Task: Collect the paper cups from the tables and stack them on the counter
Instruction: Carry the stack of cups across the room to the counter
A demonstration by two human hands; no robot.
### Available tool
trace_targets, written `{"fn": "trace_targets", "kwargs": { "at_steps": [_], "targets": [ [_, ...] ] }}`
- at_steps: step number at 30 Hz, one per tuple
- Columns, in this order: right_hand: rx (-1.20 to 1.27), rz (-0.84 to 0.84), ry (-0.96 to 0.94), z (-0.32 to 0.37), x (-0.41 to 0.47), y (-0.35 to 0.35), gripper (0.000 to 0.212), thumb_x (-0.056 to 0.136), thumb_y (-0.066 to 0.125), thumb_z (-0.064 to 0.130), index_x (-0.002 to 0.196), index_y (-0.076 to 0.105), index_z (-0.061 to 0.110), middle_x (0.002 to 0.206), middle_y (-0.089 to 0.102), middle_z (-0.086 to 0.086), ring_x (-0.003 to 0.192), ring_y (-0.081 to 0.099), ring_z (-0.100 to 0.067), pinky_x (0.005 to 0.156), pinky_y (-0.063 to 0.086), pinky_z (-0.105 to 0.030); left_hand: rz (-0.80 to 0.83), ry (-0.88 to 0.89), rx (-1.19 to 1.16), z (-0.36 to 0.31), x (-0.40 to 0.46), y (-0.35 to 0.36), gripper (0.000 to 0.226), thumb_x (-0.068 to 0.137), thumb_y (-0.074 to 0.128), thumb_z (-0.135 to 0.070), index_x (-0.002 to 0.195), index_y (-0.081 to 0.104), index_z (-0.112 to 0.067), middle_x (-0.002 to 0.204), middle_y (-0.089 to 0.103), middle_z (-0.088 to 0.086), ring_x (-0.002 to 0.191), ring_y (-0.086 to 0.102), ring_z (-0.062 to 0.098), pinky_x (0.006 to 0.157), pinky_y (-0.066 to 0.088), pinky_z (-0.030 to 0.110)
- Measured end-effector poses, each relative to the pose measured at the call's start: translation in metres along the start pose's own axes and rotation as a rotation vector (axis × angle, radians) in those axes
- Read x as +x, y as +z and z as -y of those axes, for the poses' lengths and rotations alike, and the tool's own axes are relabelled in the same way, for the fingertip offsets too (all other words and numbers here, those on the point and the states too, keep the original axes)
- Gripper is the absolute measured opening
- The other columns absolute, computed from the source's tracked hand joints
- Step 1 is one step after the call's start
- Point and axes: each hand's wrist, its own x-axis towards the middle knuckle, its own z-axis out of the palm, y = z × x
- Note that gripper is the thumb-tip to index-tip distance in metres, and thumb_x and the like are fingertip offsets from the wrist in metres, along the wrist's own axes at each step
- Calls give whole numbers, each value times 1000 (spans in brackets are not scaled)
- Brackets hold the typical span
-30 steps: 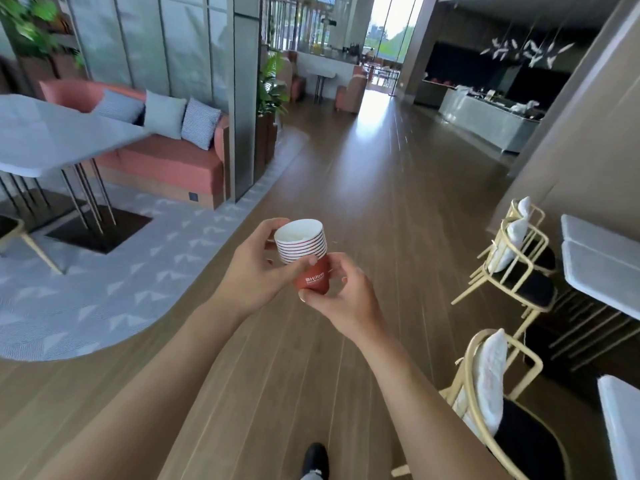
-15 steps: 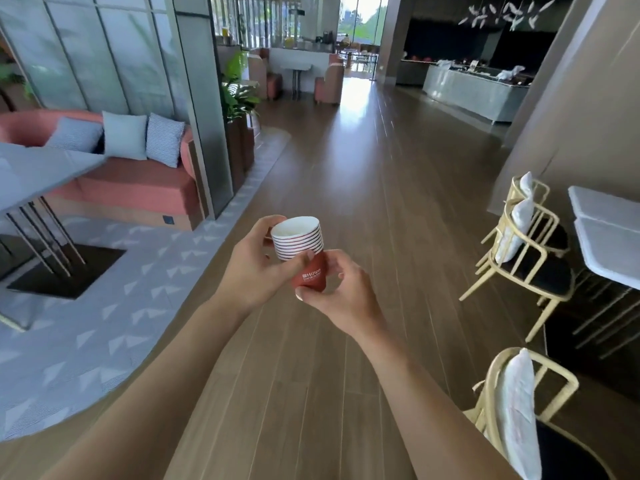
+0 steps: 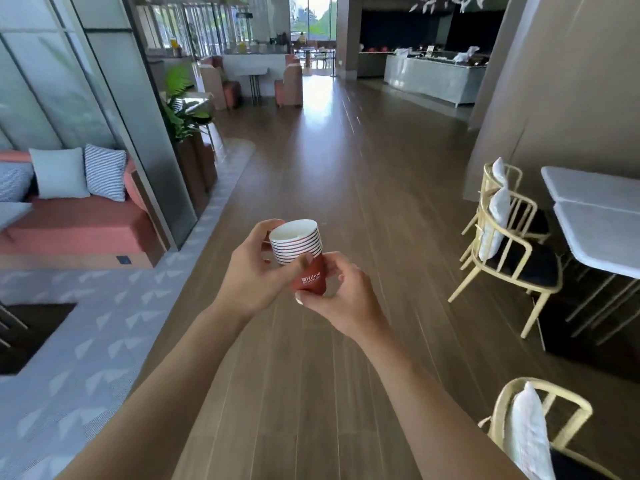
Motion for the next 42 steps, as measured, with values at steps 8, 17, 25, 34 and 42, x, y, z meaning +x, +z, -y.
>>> {"fn": "trace_targets", "kwargs": {
  "at_steps": [8,17,25,34,42],
  "targets": [
    [-49,-75,45,-41,79,15,45,65,93,31,103,67,32,98,73,15,97,67,-10,82,41,-8,70,50,-51,48,97,21,57,70,81,-63,120,61,-45,113,69,-31,108,67,1,88,60,34],
    [-115,-121,76,-66,208,92,44,65,91,32,100,66,32,97,73,14,96,70,-12,84,46,-13,181,95,-16,132,239,-19,65,70,80,-60,127,62,-34,118,72,-17,115,63,4,86,40,5],
    [-170,-104,78,-59,318,178,45,64,91,34,103,68,31,98,74,14,98,70,-11,86,46,-14,174,122,-6,199,348,-88,59,72,81,-60,122,63,-34,112,72,-18,113,65,12,93,47,27],
    [-230,-14,55,-70,401,250,44,64,87,38,103,68,30,99,72,13,99,67,-11,91,54,-32,89,139,78,264,410,-141,70,75,72,-71,129,63,-27,118,63,-13,116,62,9,98,52,33],
    [-261,52,38,-116,469,293,50,65,88,41,109,67,30,106,69,15,104,65,-10,92,54,-34,89,76,308,305,466,-156,90,74,57,-80,138,62,-17,126,64,-2,119,60,25,103,49,47]
  ]
}}
